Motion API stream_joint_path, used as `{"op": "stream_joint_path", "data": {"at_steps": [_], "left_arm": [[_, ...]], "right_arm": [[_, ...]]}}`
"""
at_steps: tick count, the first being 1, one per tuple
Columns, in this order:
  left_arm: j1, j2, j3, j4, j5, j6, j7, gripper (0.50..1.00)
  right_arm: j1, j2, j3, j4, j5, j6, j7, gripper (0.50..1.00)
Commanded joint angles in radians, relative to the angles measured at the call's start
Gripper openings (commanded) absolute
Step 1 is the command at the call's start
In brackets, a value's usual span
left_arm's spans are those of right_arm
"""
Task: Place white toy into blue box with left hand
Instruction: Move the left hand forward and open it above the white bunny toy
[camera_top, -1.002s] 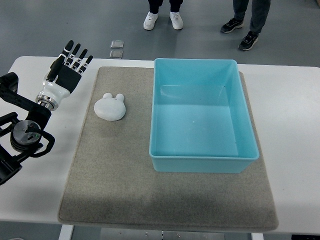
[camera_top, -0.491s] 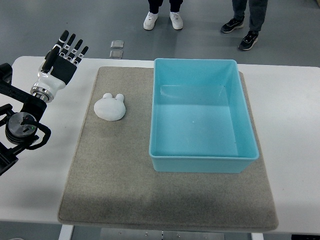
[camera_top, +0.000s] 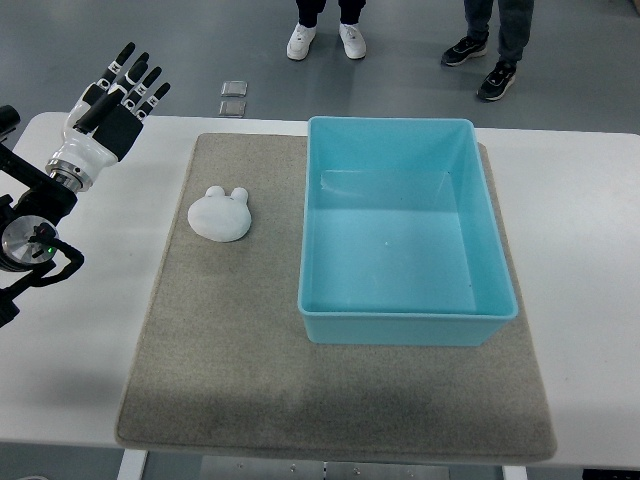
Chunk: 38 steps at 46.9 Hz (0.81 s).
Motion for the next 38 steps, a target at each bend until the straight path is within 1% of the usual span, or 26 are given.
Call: {"op": "stream_joint_path", "data": {"at_steps": [1, 9, 18, 21, 26, 31, 38], "left_arm": [[0.001, -0.001, -0.002, 0.0, 0.003, 0.001, 0.0, 1.0], [-0.001, -0.001, -0.01, -0.003, 0.004, -0.001, 0.0, 1.0], [0.003, 0.011, -0.008, -0.007, 0.04, -0.022, 0.0, 1.0], [0.003, 0.04, -0.013, -0.007, 0.124, -0.033, 0.0, 1.0], [0.001, 0.08, -0.025, -0.024, 0.335, -0.033, 0.0, 1.0], [0.003, 0.125, -0.037, -0.032, 0.483, -0.036, -0.001, 1.0], [-0.002, 0.174, -0.047, -0.062, 0.702, -0.079, -0.003, 0.994]], "right_arm": [[0.0, 0.0, 0.0, 0.0, 0.0, 0.0, 0.0, 0.936], [0.0, 0.0, 0.0, 0.0, 0.0, 0.0, 0.0, 0.936], [0.0, 0.0, 0.0, 0.0, 0.0, 0.0, 0.0, 0.936], [0.0, 0.0, 0.0, 0.0, 0.0, 0.0, 0.0, 0.936], [0.0, 0.0, 0.0, 0.0, 0.0, 0.0, 0.0, 0.936], [0.0, 0.0, 0.0, 0.0, 0.0, 0.0, 0.0, 0.936], [0.0, 0.0, 0.0, 0.0, 0.0, 0.0, 0.0, 0.936]]}}
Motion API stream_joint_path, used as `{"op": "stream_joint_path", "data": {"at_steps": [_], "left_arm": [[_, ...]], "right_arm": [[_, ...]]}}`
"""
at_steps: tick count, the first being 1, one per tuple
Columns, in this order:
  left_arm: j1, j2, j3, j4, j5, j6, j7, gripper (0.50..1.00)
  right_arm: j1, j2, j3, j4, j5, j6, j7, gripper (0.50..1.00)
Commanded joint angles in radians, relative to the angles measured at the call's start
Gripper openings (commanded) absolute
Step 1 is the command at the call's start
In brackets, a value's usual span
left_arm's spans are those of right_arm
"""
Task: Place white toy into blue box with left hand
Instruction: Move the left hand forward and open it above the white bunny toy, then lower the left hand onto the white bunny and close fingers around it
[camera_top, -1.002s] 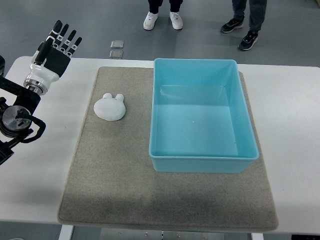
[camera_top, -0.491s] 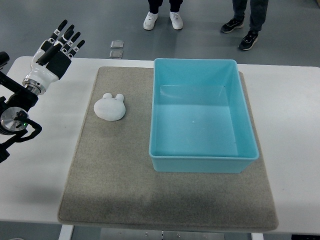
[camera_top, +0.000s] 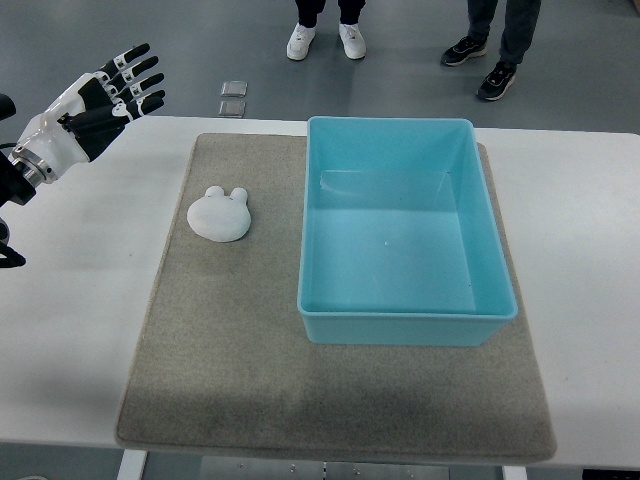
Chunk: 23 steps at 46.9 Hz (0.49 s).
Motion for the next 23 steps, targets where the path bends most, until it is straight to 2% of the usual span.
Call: {"op": "stream_joint_path", "data": {"at_steps": [1, 12, 23], "left_arm": [[-0.008, 0.035, -0.003, -0.026, 0.12, -0.018, -0.002, 0.992], [-0.02, 0.118, -0.022, -0.118, 0.459, -0.018, -0.049, 0.984], [-0.034, 0.141, -0.03, -0.137, 0.735, -0.011, -0.054, 0.981]], "right_arm": [[0.0, 0.0, 0.0, 0.0, 0.0, 0.0, 0.0, 0.936], [0.0, 0.0, 0.0, 0.0, 0.0, 0.0, 0.0, 0.936], [0.0, 0.0, 0.0, 0.0, 0.0, 0.0, 0.0, 0.936]]}}
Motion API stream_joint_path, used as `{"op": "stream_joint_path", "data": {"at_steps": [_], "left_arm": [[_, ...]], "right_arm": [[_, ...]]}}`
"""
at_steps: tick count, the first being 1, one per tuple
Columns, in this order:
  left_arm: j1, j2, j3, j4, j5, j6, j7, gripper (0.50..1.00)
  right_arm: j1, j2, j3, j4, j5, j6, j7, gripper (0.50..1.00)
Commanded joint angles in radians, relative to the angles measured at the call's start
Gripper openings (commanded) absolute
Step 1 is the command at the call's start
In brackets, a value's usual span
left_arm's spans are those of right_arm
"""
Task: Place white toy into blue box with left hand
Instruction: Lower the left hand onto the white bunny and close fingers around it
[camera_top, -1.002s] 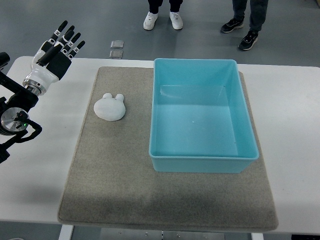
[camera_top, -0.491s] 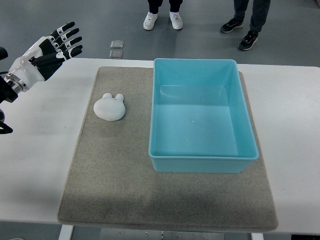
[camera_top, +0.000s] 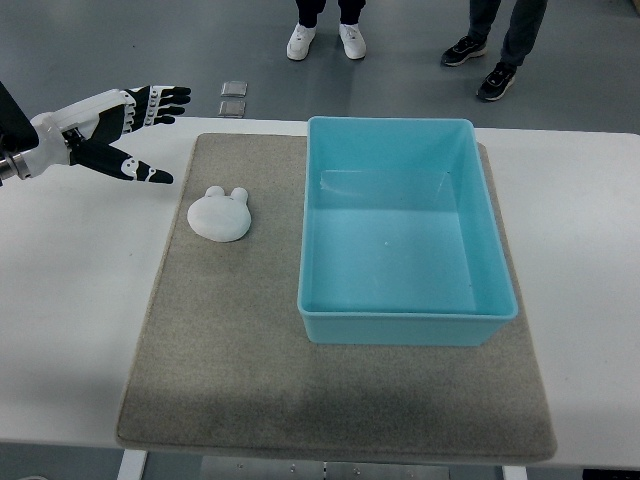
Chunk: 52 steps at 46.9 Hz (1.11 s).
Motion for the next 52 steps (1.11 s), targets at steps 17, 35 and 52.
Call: {"op": "stream_joint_path", "data": {"at_steps": [17, 35, 52], "left_arm": [[0.001, -0.012, 0.014, -0.053, 0.362, 0.118, -0.019, 0.979], [0.004, -0.084, 0.092, -0.048, 0.542, 0.237, -0.019, 0.945], [-0.002, -0.106, 0.142, -0.03, 0.546, 0.309, -0.018, 0.872]], "right_arm": [[0.0, 0.0, 0.0, 0.0, 0.0, 0.0, 0.0, 0.936], [0.0, 0.0, 0.0, 0.0, 0.0, 0.0, 0.0, 0.936], [0.0, 0.0, 0.0, 0.0, 0.0, 0.001, 0.0, 0.936]]}}
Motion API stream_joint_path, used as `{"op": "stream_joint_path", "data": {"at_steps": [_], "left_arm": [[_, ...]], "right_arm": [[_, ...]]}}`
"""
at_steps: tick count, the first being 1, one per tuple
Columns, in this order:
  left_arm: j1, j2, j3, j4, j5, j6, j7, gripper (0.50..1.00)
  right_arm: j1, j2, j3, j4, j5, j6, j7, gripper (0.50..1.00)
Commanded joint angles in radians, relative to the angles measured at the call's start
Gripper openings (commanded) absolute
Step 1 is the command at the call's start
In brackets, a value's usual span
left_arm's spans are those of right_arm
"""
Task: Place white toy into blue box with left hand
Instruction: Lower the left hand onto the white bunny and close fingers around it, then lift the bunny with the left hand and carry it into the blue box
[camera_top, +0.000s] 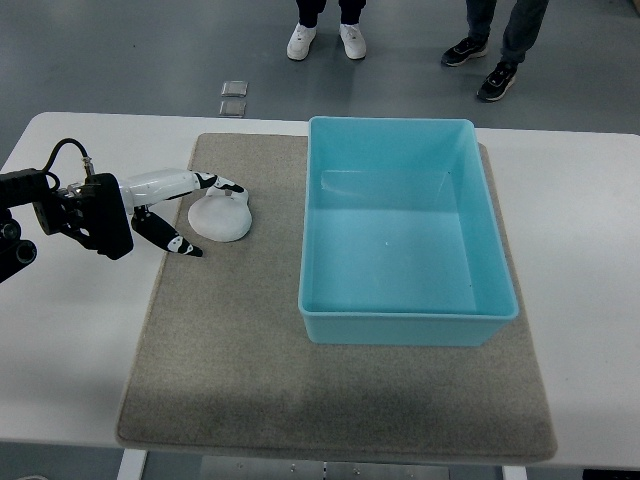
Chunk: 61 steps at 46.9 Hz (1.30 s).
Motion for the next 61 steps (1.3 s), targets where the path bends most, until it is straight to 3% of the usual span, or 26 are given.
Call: {"op": "stream_joint_path", "data": {"at_steps": [1, 8, 30, 41, 50, 61], "left_arm": [[-0.006, -0.001, 0.0, 0.008, 0.0, 0.0, 0.0, 0.866], [-0.014, -0.004, 0.0, 0.037, -0.002, 0.002, 0.0, 0.827], [-0.012, -0.008, 0.002, 0.046, -0.002, 0.004, -0.004, 0.78], [-0.012, -0.01, 0.023, 0.048, 0.0, 0.025, -0.004, 0.658], [-0.014, -0.017, 0.035, 0.048, -0.002, 0.051, -0.004, 0.5], [-0.015, -0.01, 0.029, 0.048, -0.017, 0.123, -0.004, 0.5]], "right_arm": [[0.0, 0.0, 0.0, 0.0, 0.0, 0.0, 0.0, 0.936], [0.0, 0.0, 0.0, 0.0, 0.0, 0.0, 0.0, 0.936], [0.0, 0.0, 0.0, 0.0, 0.0, 0.0, 0.0, 0.936], [0.0, 0.0, 0.0, 0.0, 0.0, 0.0, 0.0, 0.936], [0.0, 0.0, 0.0, 0.0, 0.0, 0.0, 0.0, 0.936], [0.0, 0.0, 0.0, 0.0, 0.0, 0.0, 0.0, 0.936]]}}
